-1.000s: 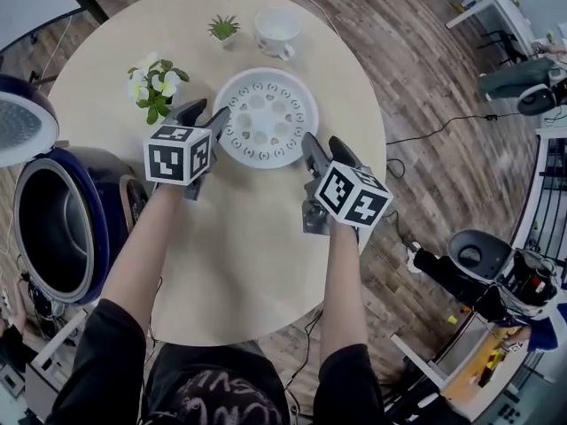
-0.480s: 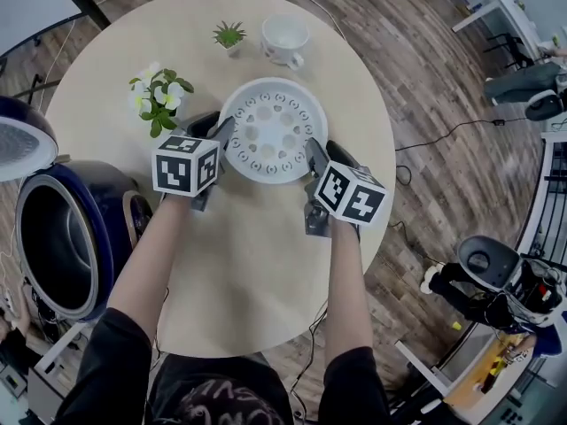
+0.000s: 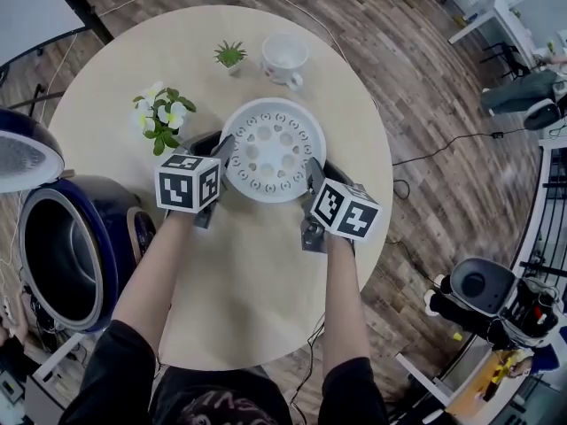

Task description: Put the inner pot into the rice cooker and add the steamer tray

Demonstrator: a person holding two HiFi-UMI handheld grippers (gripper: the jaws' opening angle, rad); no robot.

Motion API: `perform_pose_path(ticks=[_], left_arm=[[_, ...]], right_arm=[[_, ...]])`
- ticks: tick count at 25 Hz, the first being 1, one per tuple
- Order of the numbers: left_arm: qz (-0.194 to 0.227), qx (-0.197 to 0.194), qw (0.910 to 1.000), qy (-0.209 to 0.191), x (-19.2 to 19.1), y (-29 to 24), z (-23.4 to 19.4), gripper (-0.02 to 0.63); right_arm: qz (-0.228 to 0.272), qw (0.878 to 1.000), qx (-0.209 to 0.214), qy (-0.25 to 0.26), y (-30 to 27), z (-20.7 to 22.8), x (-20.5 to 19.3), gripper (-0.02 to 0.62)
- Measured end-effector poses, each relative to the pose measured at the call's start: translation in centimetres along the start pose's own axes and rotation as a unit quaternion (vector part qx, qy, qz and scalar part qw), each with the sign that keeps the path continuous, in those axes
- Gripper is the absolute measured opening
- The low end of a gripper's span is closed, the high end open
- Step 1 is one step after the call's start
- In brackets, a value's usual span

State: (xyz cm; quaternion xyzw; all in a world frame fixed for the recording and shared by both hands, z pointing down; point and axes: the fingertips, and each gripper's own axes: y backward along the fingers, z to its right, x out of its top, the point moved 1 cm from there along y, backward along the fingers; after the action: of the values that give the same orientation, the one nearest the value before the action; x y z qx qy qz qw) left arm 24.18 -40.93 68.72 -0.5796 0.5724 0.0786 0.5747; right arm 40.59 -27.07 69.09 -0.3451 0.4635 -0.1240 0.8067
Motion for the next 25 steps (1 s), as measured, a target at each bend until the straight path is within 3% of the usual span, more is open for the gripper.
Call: perform_pose_path(ticks=[11,25], left_arm=[[0.022,-0.005,0.9997,-0.003,1.8,2.0,1.6,0.087],[0.068,-0.017,0.9972,-0.026,5.9,8.9,6.5,0.080]], right_arm=[[0.023,1.000,-0.003,-0.004,2.9,-0.5,1.0,0.086],[0.066,0.998,0.002,-0.002,11.2,-2.5,3.4,0.083]])
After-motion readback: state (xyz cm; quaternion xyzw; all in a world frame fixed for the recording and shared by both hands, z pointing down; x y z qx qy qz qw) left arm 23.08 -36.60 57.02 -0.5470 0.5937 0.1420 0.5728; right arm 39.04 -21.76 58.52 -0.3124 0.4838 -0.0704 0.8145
